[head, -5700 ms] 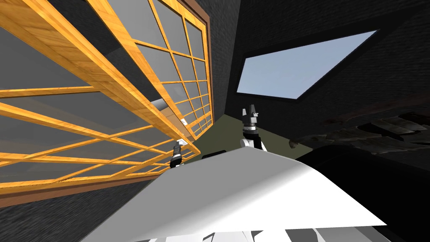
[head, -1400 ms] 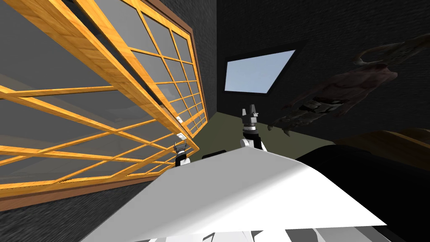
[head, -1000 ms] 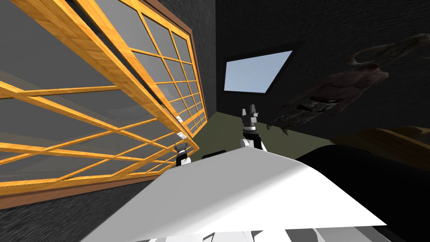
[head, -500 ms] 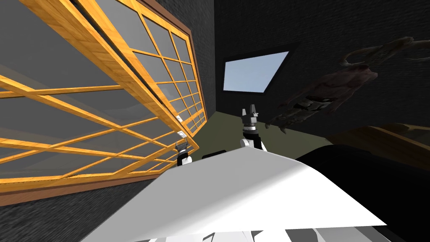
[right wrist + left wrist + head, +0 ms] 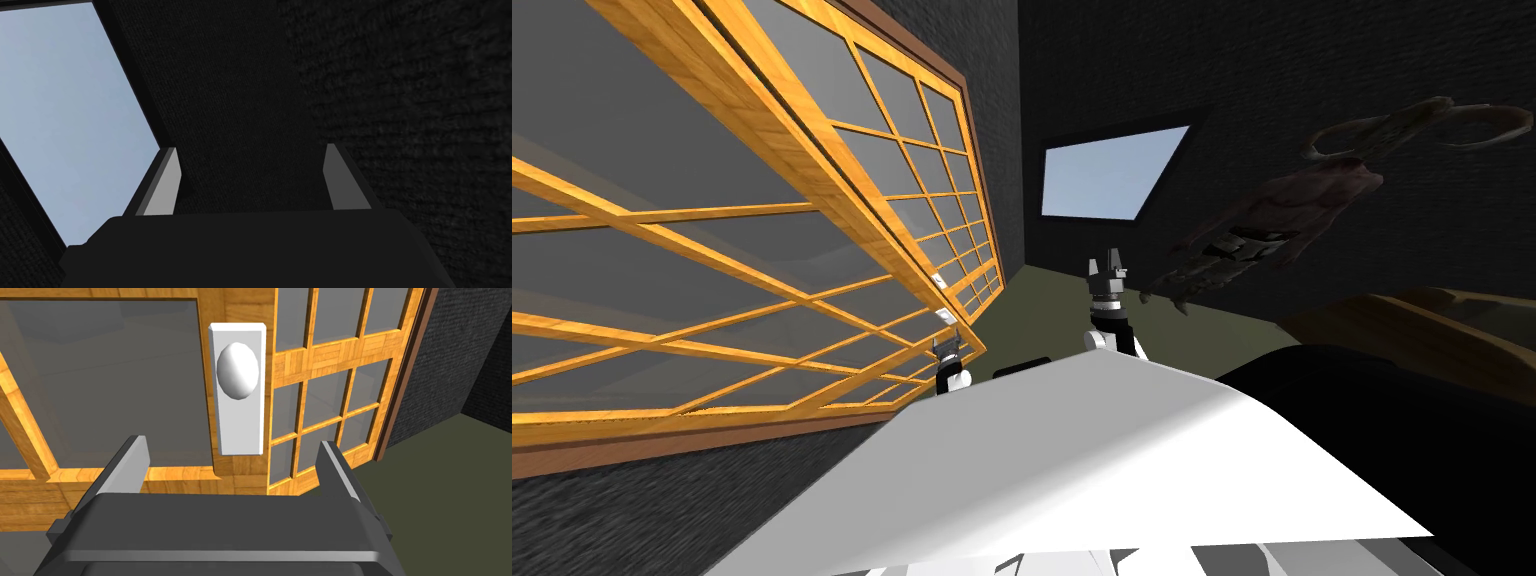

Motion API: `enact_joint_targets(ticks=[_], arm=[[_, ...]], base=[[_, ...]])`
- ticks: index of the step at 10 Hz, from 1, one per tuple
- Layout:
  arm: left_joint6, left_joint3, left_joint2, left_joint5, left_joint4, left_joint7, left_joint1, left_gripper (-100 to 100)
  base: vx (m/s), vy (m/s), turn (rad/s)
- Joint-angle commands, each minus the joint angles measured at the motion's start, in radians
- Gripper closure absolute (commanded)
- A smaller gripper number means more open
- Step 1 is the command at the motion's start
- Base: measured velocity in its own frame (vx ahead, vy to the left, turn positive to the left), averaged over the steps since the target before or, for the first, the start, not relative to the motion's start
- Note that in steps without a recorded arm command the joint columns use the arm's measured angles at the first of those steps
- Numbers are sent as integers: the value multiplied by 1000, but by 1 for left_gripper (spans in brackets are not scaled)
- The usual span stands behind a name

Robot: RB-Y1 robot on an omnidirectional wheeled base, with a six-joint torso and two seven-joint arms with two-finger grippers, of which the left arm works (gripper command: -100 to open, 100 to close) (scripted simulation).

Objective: Pull the door open

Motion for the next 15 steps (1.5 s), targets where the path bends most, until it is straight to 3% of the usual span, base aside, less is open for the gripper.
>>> enact_joint_targets(ticks=[1, 2, 3, 4, 8, 9, 10, 11, 12, 15], arm=[[0, -7, -3, 14, 1, 32, -4, -100], [1, -4, -2, 9, -1, 17, -2, -100], [-7, -1, 24, 15, 8, 50, 10, -100], [-10, 0, 31, 17, 10, 57, 13, -100], [-31, 10, 96, 31, 33, 130, 44, -100], [-31, 10, 96, 31, 33, 130, 44, -100], [-38, 13, 118, 35, 40, 154, 54, -100], [-42, 10, 102, 32, 50, 142, 42, -100], [-42, 10, 102, 32, 50, 142, 42, 100], [-42, 10, 102, 32, 50, 142, 42, 100]], base=[[-57, 12, -18], [-25, 5, -5], [109, -6, -105], [201, 21, -88], [218, 23, -96], [183, 10, -31], [184, 18, -74], [87, 11, -13], [-18, -3, 26], [-24, 1, -7]])
